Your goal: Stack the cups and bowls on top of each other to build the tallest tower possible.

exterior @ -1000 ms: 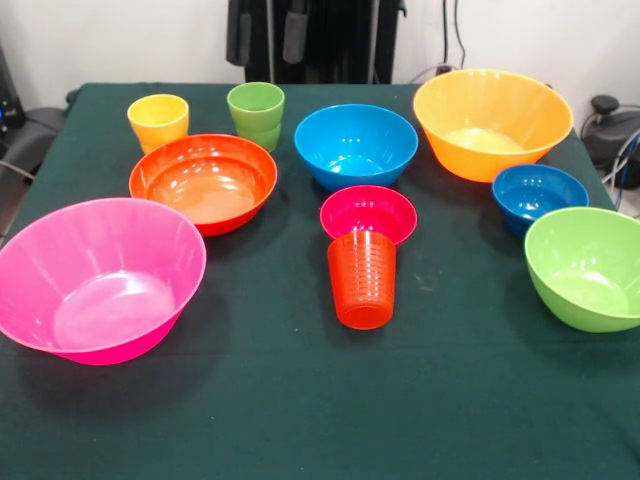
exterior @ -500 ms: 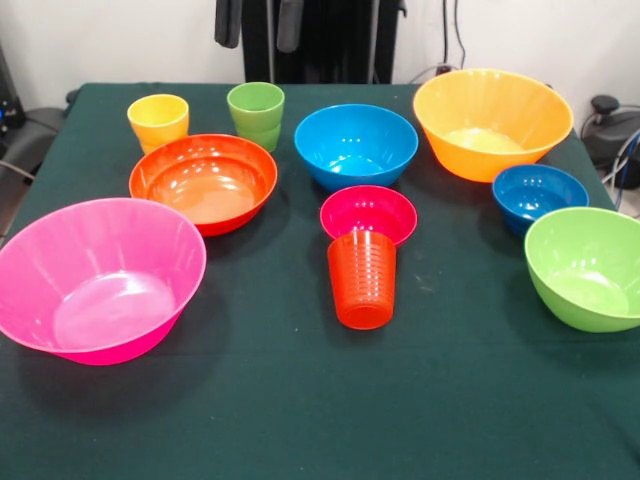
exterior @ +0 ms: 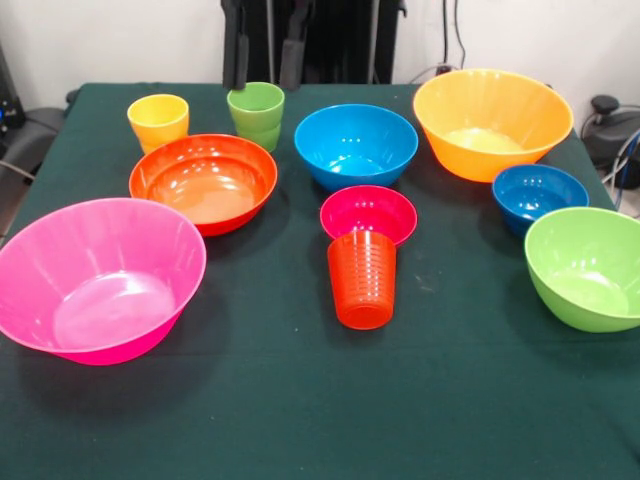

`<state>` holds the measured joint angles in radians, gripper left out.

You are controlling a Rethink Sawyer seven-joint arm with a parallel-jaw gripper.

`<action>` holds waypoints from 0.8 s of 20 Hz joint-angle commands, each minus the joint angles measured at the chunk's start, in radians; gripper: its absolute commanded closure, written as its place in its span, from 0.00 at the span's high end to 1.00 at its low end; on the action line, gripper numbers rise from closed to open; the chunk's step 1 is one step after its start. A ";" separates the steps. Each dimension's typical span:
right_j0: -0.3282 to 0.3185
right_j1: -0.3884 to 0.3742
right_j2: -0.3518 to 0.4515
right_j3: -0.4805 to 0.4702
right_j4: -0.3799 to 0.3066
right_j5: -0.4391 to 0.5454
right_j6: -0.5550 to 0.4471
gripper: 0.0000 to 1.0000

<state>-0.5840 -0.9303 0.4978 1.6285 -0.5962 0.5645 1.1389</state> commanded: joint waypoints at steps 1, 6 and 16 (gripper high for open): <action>0.058 0.140 -0.081 -0.037 -0.120 0.094 0.028 1.00; 0.030 0.152 -0.081 -0.032 -0.120 0.056 0.013 1.00; 0.022 0.145 -0.104 -0.053 -0.119 0.024 0.023 1.00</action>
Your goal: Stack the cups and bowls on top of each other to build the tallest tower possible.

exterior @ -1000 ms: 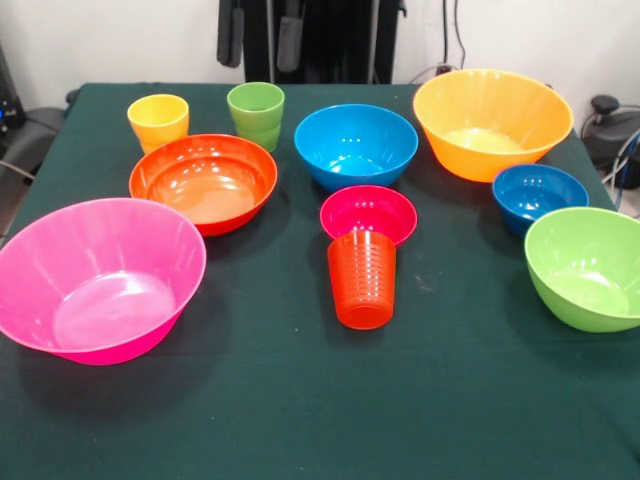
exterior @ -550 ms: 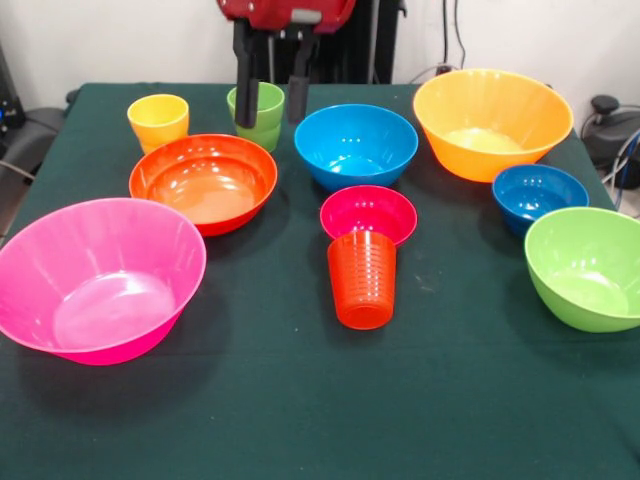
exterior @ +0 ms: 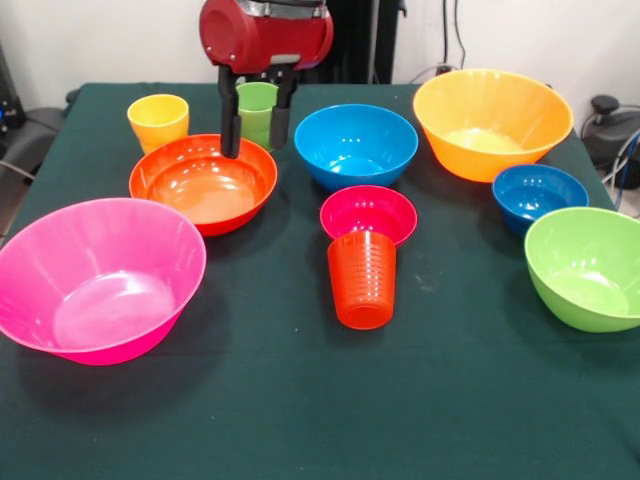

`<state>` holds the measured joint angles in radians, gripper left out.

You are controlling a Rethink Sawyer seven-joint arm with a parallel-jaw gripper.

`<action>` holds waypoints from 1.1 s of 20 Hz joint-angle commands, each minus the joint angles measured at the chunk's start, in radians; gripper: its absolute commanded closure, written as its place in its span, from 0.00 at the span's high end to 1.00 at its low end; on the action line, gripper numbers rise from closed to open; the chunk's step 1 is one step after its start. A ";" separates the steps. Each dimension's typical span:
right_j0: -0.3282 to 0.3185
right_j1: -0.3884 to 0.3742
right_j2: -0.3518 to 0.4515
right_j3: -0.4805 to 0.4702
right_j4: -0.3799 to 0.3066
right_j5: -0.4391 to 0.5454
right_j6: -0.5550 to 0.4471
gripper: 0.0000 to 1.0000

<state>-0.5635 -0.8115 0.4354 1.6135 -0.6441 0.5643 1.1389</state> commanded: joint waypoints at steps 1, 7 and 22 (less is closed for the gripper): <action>0.000 0.027 -0.042 -0.039 -0.069 0.021 0.023 1.00; -0.016 0.045 -0.047 -0.045 -0.075 0.002 0.013 1.00; -0.091 0.159 0.018 -0.077 -0.074 -0.116 -0.035 1.00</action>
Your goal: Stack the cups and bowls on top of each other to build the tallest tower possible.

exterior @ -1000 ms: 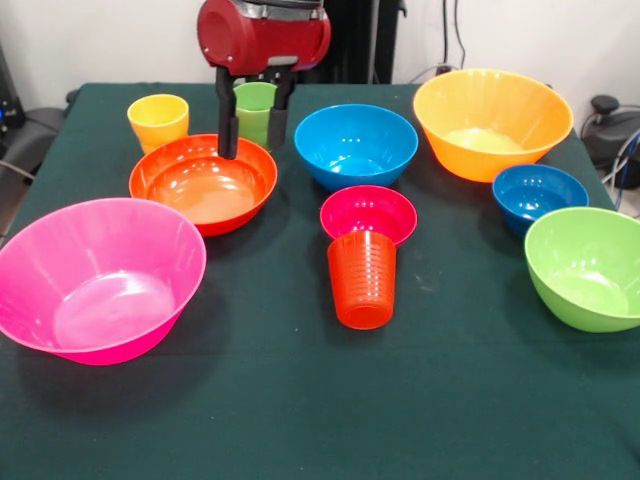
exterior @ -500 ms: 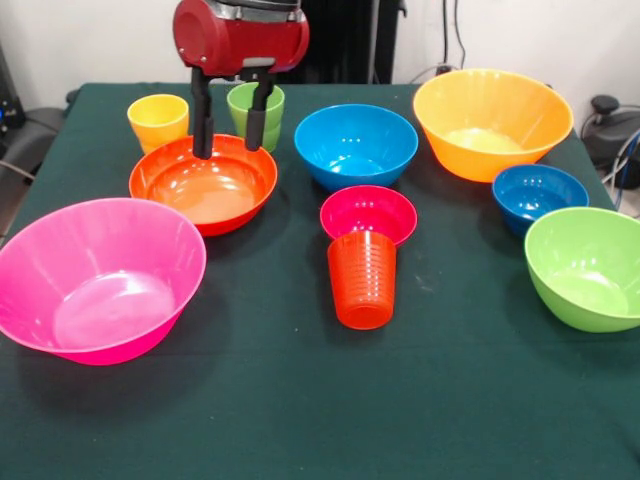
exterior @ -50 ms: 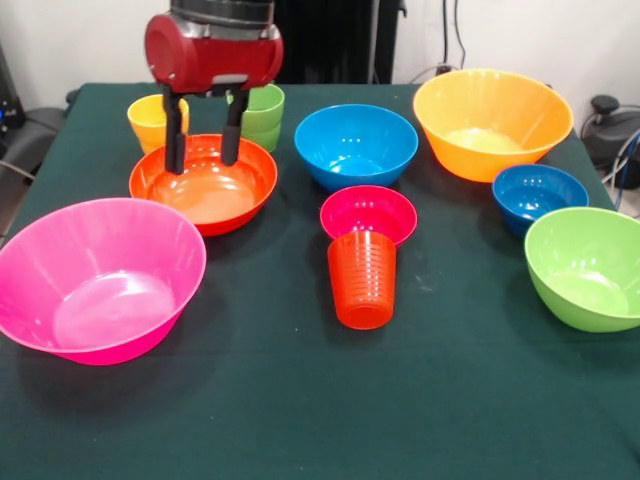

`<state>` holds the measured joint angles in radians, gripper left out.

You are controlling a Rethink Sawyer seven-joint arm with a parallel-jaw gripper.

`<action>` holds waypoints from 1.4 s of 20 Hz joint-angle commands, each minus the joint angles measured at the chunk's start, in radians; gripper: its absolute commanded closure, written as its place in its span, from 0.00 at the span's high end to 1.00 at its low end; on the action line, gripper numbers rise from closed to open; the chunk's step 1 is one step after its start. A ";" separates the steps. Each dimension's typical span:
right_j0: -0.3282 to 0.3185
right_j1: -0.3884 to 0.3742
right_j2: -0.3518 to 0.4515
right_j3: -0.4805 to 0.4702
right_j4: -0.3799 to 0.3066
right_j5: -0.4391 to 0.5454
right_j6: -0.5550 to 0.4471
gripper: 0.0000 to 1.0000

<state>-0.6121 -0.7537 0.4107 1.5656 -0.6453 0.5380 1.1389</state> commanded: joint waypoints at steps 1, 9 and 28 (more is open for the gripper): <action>-0.049 0.110 0.045 -0.027 -0.076 -0.101 -0.036 1.00; -0.048 0.167 0.037 -0.047 -0.080 -0.133 -0.024 1.00; -0.081 0.175 0.097 0.040 -0.036 -0.117 -0.023 1.00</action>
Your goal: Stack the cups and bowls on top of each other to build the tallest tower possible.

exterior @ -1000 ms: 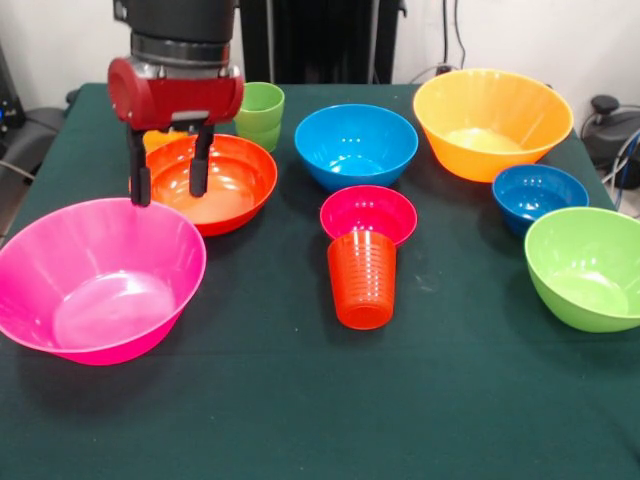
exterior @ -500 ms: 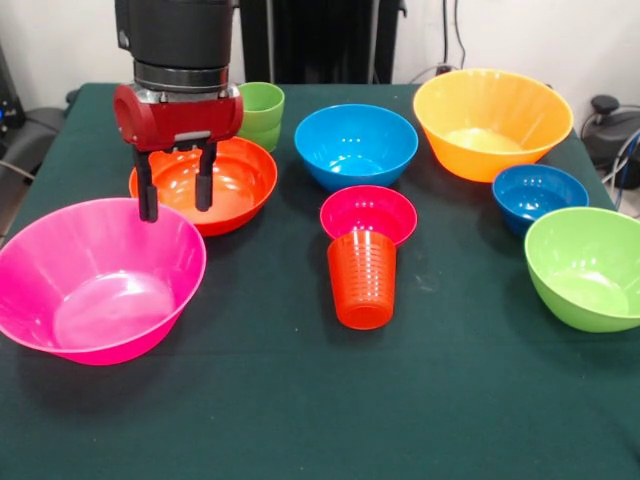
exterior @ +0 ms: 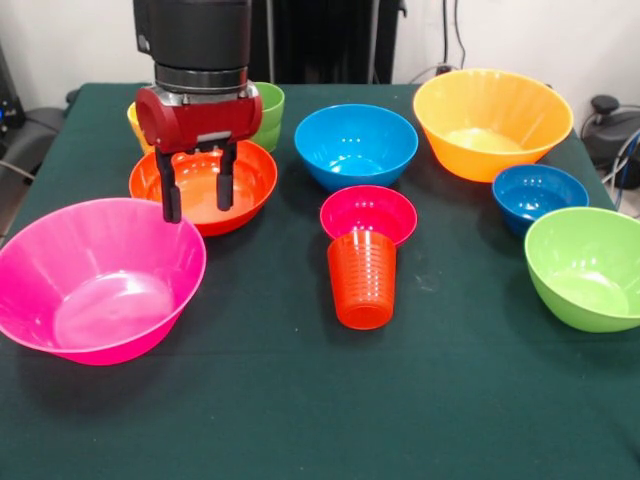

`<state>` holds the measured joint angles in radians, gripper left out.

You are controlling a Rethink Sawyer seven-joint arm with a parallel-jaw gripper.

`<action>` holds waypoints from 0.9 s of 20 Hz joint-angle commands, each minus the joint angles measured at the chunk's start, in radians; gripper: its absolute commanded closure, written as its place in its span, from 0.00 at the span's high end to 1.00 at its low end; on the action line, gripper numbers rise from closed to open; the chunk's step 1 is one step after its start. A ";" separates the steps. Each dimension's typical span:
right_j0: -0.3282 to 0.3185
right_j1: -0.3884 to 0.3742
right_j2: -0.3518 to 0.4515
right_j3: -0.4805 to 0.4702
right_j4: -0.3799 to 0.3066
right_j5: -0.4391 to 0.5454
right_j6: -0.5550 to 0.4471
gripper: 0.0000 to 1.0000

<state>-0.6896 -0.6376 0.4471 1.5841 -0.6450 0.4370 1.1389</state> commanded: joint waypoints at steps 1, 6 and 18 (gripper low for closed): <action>-0.008 0.071 0.067 0.017 -0.039 -0.026 -0.024 1.00; -0.004 0.099 0.070 -0.022 -0.069 -0.072 -0.021 1.00; -0.006 0.101 0.052 -0.054 -0.076 -0.077 -0.033 1.00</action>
<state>-0.6957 -0.5547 0.4640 1.5794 -0.6454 0.3800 1.1389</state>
